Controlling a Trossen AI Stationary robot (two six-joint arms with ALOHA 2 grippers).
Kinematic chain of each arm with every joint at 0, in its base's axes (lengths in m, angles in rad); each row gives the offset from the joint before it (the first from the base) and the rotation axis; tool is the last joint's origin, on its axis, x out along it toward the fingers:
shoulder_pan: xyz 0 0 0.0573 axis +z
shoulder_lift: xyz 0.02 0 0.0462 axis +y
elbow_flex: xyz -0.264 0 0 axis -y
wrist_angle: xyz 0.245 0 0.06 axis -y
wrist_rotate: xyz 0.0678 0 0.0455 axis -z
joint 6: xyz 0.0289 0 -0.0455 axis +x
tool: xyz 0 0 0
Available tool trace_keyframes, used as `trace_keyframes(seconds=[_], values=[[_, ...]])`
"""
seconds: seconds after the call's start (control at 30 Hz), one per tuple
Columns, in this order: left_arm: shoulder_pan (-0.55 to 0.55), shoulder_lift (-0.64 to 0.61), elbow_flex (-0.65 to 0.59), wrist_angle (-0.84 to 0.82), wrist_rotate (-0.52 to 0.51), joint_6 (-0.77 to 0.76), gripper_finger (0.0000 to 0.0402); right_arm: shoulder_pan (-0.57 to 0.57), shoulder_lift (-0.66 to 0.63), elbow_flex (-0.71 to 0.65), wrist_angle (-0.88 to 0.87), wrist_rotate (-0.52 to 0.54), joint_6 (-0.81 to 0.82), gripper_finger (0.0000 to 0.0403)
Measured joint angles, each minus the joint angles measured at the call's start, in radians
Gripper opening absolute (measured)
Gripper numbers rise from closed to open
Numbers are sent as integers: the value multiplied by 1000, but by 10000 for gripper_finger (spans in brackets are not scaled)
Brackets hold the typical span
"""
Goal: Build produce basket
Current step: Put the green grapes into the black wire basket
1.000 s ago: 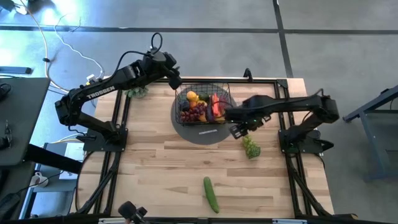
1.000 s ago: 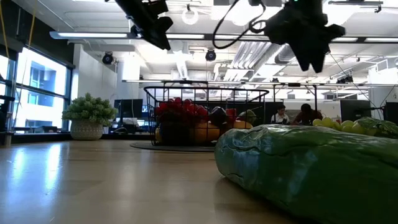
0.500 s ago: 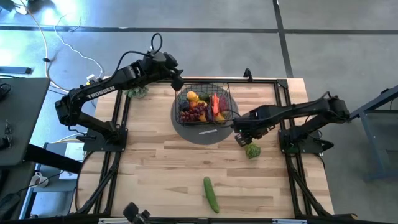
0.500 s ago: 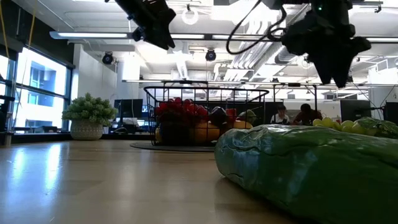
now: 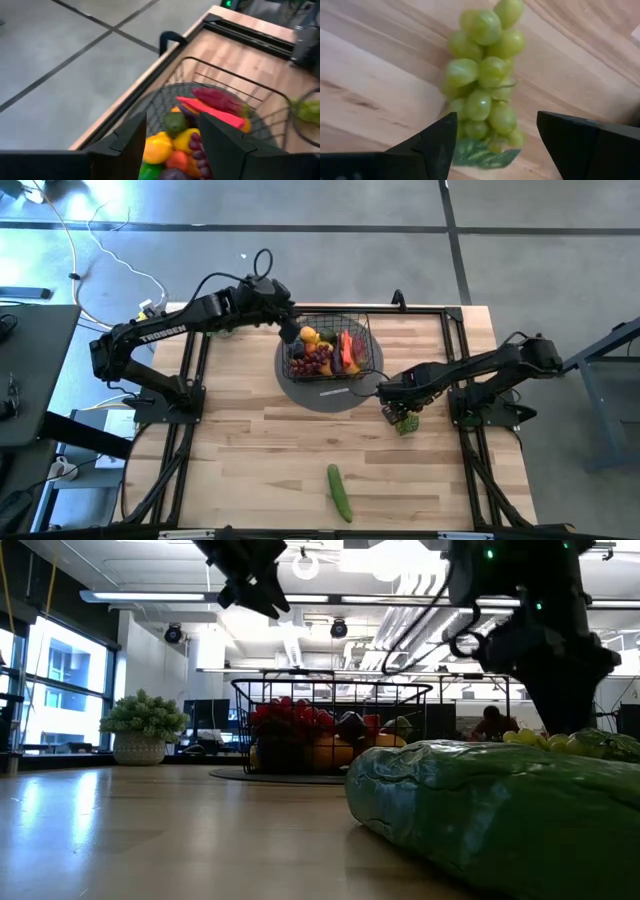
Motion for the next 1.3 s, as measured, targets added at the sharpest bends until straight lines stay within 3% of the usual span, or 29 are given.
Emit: trace_keyframes(seconds=[0.27, 0.4, 0.53, 0.83, 1.03, 1.3], values=[[-72, 0, 0, 0, -12, -51, 172, 0, 0, -158, 253, -82, 0, 255], [-91, 0, 0, 0, -13, -81, 172, 0, 0, -190, 288, -94, 15, 244], [-104, 0, 0, -2, -15, -81, 172, 0, 0, -190, 285, -99, 6, 203], [-104, 0, 0, -80, -75, -78, 172, 0, 0, -190, 288, -139, -10, 62], [-104, 0, 0, -147, -145, -78, 172, 8, -1, -177, 322, -198, 10, 42], [-79, 0, 0, -253, -216, -78, 172, 44, -6, -9, 338, -169, 15, 33]])
